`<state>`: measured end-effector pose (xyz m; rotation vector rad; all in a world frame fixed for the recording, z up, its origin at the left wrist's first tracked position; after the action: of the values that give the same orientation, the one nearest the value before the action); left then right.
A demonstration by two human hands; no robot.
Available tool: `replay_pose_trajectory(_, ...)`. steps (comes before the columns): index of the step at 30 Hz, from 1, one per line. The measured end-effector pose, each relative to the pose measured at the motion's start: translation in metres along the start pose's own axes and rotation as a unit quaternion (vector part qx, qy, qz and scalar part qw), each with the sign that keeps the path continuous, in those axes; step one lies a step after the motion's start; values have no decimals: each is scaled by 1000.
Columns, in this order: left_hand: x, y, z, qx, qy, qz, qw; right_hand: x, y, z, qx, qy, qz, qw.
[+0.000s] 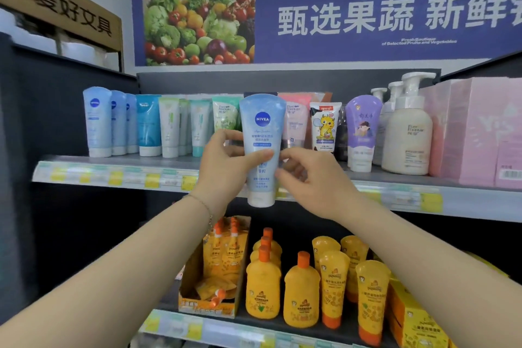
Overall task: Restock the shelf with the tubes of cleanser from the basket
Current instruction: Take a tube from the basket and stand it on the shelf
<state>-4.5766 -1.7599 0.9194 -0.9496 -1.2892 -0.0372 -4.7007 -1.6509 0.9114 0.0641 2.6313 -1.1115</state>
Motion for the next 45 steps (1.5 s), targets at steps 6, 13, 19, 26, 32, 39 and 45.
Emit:
replay_pose_trajectory(6, -8, -7, -41, 32, 28, 1, 999, -32, -21, 41, 4, -95, 55, 994)
replay_pose_trajectory(13, -29, -13, -96, 55, 4, 43, 998, -62, -57, 102, 28, -147, 97, 984)
replay_pose_trajectory(19, -41, -26, -153, 22, -9, 92, 995, -91, -91, 143, 46, -198, 107, 973)
replay_pose_trajectory(26, -53, -45, -216, 0, -76, 109, 991, -123, -131, 184, 69, -220, 109, 967)
replay_pose_trajectory(32, -65, -63, -260, 4, -49, 105, 993, -145, -161, 218, 77, -217, 109, 967)
replay_pose_trajectory(39, -82, -86, -301, 45, -25, 113, 992, -167, -195, 248, 88, -206, 109, 968)
replay_pose_trajectory(45, -84, -107, -328, 39, -44, 130, 990, -179, -223, 264, 95, -200, 109, 969)
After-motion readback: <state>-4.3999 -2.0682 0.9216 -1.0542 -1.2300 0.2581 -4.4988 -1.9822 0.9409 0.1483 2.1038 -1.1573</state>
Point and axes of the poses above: each hand's wrist, its own y-axis away from the middle knuckle, its own z-axis out of the palm, x = y × z, the point moved 1 cm from there along -y, towards the middle knuckle, and after that the axes turned 4 degrees about -x, right-handed, at the moved point
